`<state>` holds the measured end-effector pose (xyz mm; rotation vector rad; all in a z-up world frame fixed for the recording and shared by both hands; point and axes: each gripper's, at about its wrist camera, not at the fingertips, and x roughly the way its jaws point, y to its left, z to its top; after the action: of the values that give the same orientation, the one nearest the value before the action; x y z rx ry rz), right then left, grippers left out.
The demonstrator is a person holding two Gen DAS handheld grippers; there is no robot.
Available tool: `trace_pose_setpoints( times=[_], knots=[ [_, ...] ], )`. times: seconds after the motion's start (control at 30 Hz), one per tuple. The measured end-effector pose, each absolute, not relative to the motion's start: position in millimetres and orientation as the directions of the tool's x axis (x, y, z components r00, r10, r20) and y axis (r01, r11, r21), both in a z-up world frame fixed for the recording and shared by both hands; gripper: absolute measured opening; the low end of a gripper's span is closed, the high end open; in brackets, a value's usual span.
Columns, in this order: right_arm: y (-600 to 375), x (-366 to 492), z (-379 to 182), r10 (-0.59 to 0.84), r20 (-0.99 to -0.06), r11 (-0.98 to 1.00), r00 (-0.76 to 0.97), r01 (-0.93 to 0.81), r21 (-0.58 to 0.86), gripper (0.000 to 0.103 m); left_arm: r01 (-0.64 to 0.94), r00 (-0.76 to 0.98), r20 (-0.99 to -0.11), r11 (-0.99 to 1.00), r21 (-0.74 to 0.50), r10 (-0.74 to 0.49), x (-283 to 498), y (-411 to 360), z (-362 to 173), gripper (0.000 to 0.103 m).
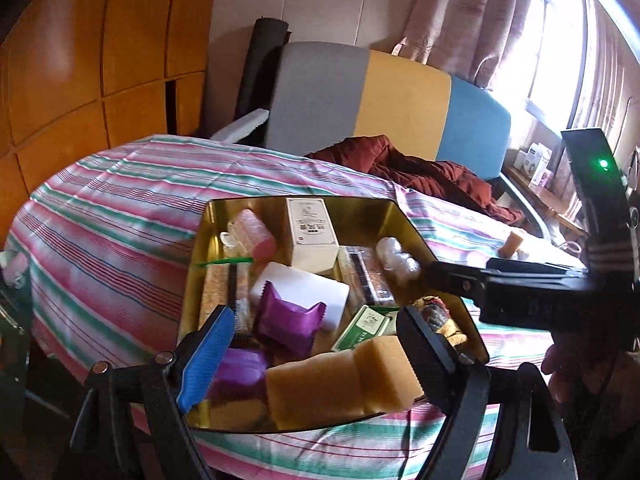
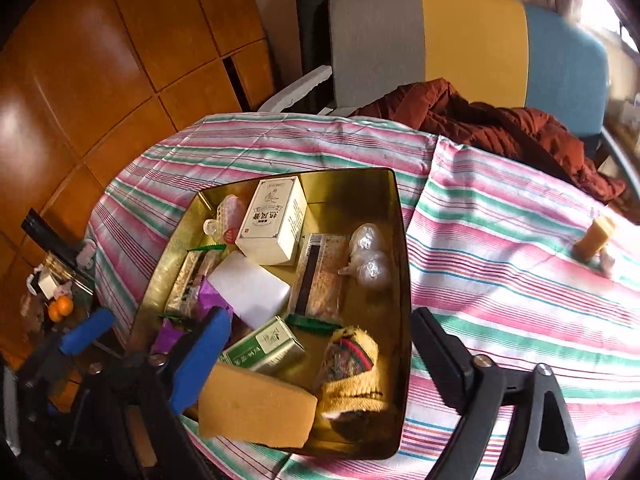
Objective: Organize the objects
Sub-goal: 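Open both tools to drop the sponge and cracker pack into the tray, then return both tools to the table and grasp the wrapped white ball with the right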
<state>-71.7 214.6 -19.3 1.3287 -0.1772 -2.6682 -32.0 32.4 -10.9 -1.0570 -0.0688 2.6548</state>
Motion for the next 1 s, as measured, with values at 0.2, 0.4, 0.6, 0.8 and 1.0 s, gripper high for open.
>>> trace_pose_setpoints(
  times=[0.2,0.4,0.6,0.8,1.0],
  knots=[
    [212.0,-56.1,-19.7,-0.139,-0.772,-0.990,-0.621,0.075,0.118,0.103,-0.227,-0.702,-0.667,-0.966,-0.123,0.250,-26.7,29.8,-8.7,0.084],
    [220.9,-43.9,-19.2,-0.098,-0.762,-0.995,-0.641,0.040,0.094,0.103,-0.249,-0.709,-0.657,-0.963,-0.107,0.256,-21.1,35.2,-3.7,0.084],
    [231.0,-35.4,-14.6,-0.058,-0.748,-0.998,-0.661,0.011,0.067,0.103,-0.269,-0.710,-0.656,-0.960,-0.082,0.255,-18.1,45.3,0.3,0.084],
    [246.3,-31.1,-15.6,-0.034,-0.749,-0.998,-0.662,-0.017,0.060,0.103,-0.299,-0.703,-0.660,-0.952,-0.063,0.265,-16.5,57.0,2.6,0.084],
    [265.7,-30.4,-21.6,-0.008,-0.763,-0.996,-0.647,-0.062,0.063,0.103,-0.331,-0.691,-0.669,-0.943,-0.042,0.273,-16.1,71.5,3.0,0.084]
  ],
)
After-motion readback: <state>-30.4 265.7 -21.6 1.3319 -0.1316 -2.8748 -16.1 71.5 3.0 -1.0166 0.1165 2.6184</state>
